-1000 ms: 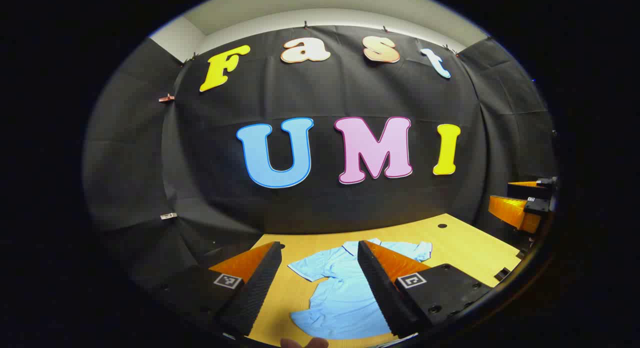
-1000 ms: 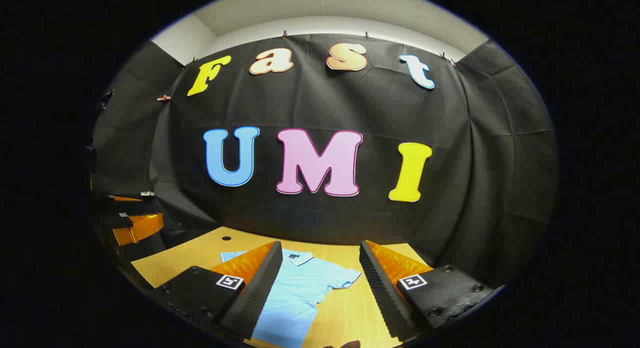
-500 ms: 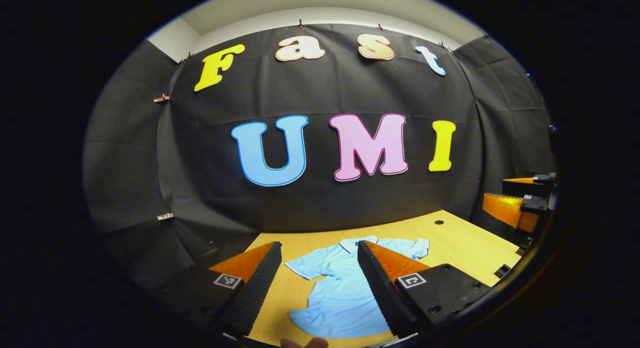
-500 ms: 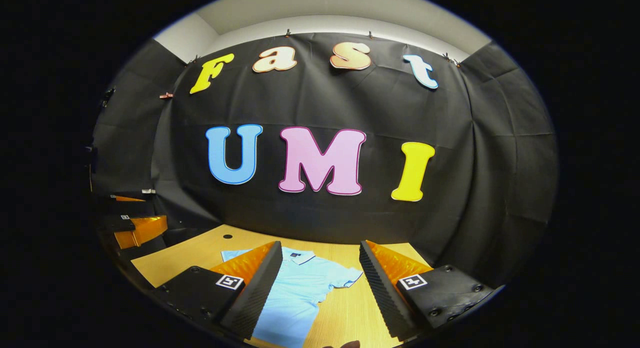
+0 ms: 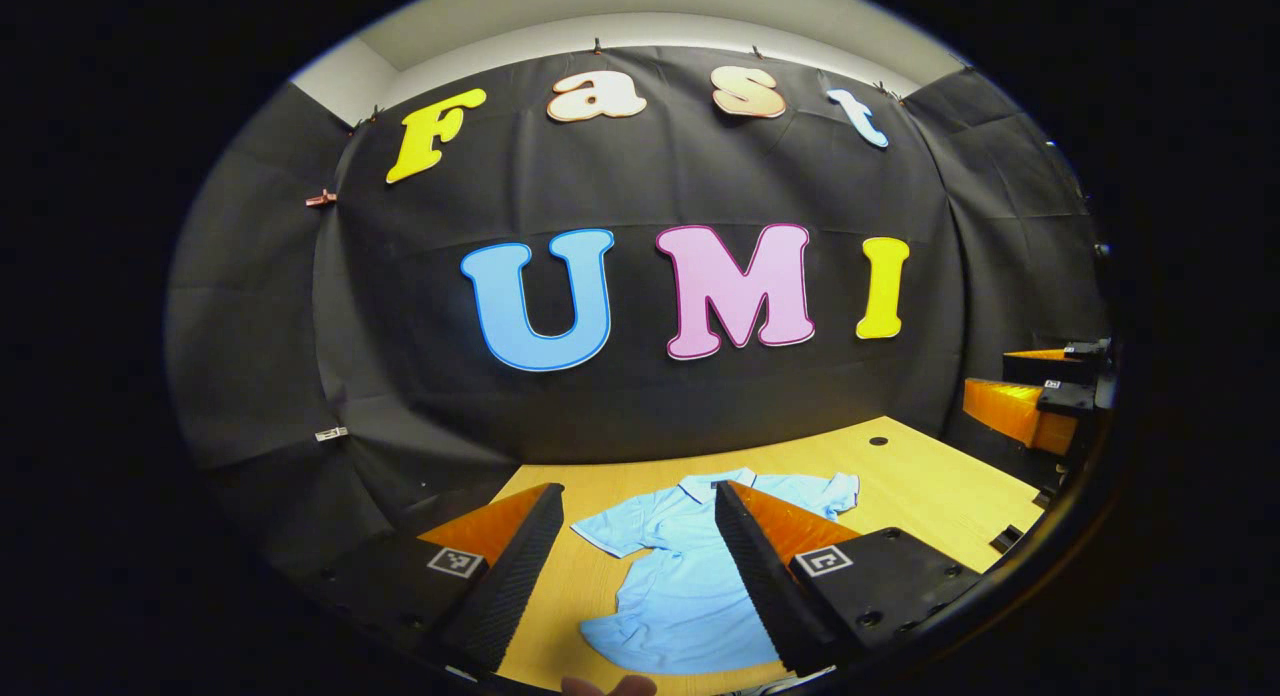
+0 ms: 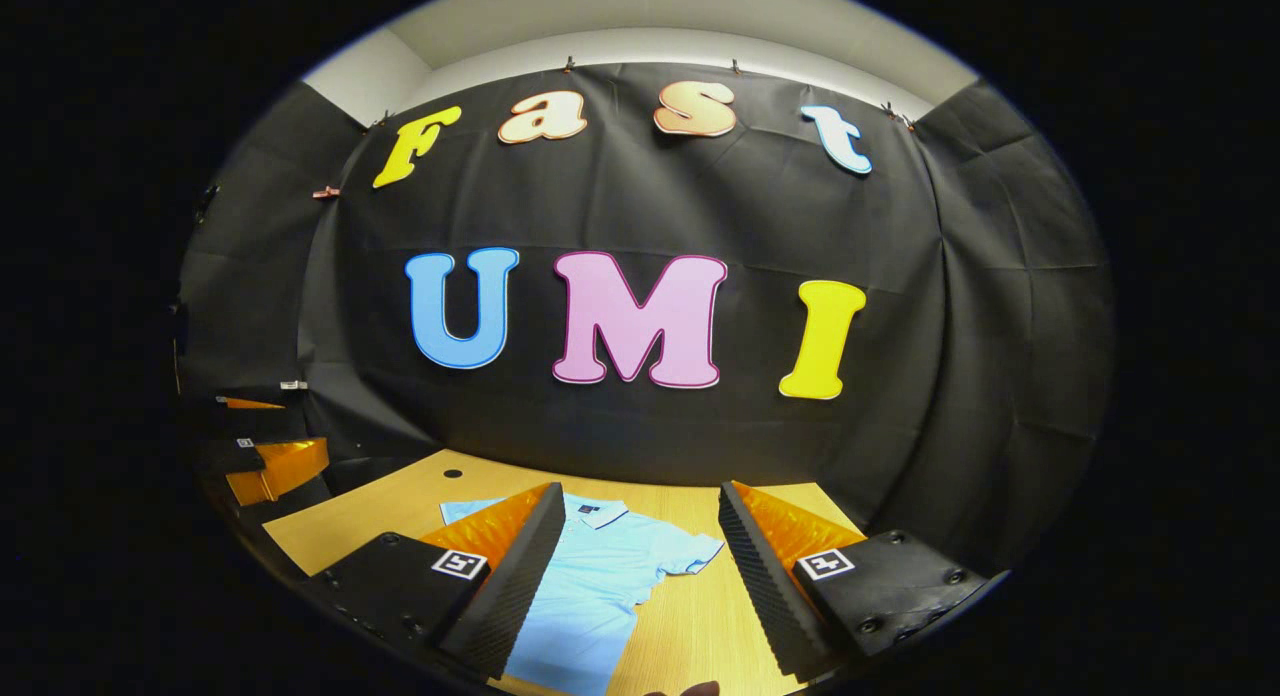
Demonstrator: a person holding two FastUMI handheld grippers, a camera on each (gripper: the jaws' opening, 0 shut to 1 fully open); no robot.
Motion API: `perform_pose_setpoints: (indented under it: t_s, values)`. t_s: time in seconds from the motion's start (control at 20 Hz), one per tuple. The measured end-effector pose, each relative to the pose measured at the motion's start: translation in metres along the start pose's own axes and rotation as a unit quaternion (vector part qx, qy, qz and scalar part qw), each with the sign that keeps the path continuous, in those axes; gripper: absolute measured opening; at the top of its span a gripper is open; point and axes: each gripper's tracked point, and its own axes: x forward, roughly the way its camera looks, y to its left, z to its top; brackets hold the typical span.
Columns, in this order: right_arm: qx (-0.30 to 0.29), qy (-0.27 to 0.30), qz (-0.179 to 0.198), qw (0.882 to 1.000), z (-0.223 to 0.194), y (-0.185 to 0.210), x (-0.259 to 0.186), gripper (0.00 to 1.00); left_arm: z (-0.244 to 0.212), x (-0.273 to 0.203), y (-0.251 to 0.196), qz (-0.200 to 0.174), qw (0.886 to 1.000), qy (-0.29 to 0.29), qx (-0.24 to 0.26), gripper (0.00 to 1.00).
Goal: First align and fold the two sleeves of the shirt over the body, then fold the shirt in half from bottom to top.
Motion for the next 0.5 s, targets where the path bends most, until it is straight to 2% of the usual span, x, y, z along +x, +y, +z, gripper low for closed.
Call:
perform_pose_setpoints:
  t_s: [0.3, 0.5]
  values:
    - [0.031, 0.070, -0.042, 0.996, -0.036, -0.041, 0.074, 0.96, -0.007, 0.003, -0.004, -0.003, 1.000, 0.010, 0.000, 0.97]
    - [0.043, 0.162, -0.044, 0.985, -0.099, -0.064, 0.137, 0.97, -0.015, 0.009, -0.005, -0.001, 1.000, 0.025, -0.010, 0.97]
